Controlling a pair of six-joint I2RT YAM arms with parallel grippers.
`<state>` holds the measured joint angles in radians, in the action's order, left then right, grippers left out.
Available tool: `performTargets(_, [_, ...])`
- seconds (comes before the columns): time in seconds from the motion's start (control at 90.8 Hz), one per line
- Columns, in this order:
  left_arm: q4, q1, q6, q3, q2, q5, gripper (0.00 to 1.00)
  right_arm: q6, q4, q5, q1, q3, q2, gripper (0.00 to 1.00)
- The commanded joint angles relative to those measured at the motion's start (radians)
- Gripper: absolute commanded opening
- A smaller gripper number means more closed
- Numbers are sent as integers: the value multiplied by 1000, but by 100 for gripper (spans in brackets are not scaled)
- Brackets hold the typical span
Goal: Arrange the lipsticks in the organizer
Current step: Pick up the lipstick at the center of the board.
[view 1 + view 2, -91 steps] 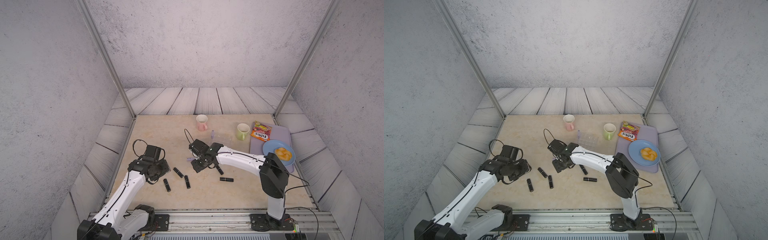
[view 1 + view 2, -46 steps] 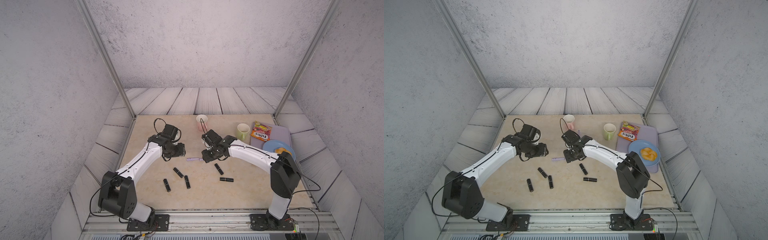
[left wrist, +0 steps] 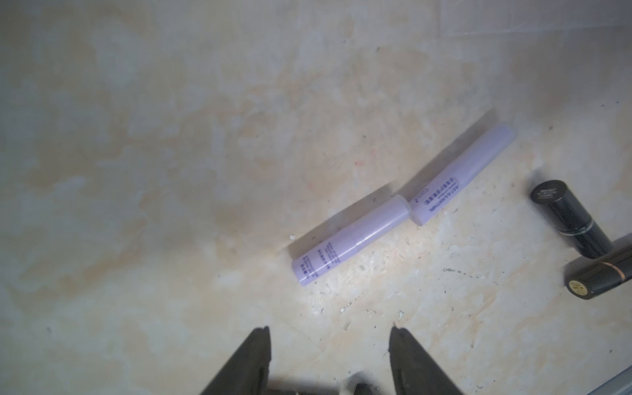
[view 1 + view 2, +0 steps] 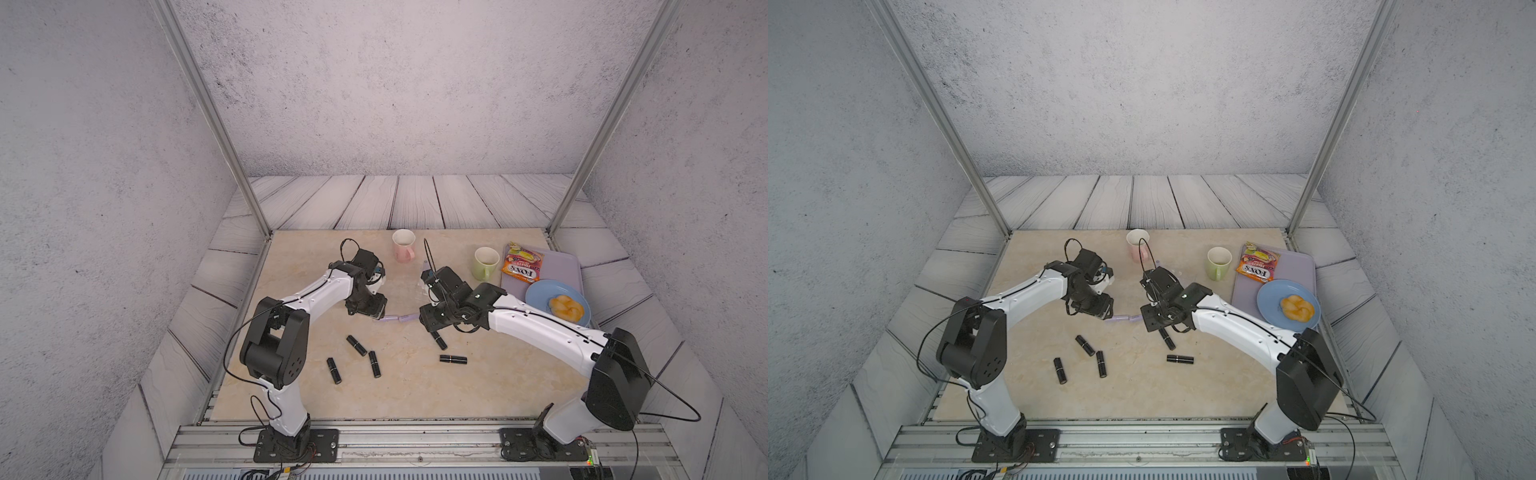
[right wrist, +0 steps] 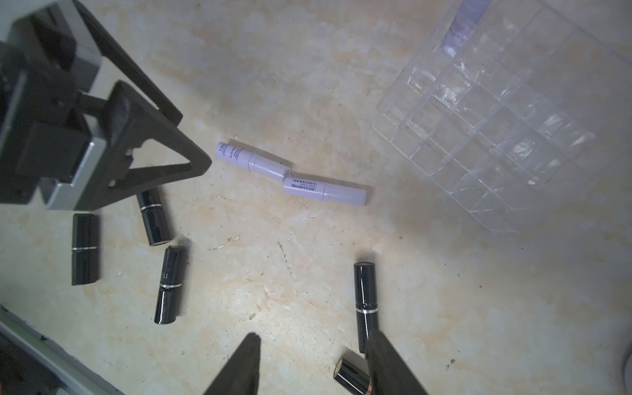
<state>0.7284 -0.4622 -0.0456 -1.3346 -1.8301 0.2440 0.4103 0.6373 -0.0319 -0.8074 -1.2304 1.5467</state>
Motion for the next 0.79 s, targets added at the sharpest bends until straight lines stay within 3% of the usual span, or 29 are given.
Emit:
performTargets(0.0, [9, -9, 95, -46, -61, 41, 60, -8, 2, -13, 4, 10, -32, 53])
performTargets(0.33, [43, -9, 138, -129, -178, 25, 58, -14, 7, -13, 4, 38, -65, 52])
performTargets(0.782, [34, -36, 134, -89, -215, 31, 50, -6, -5, -12, 4, 54, -72, 51])
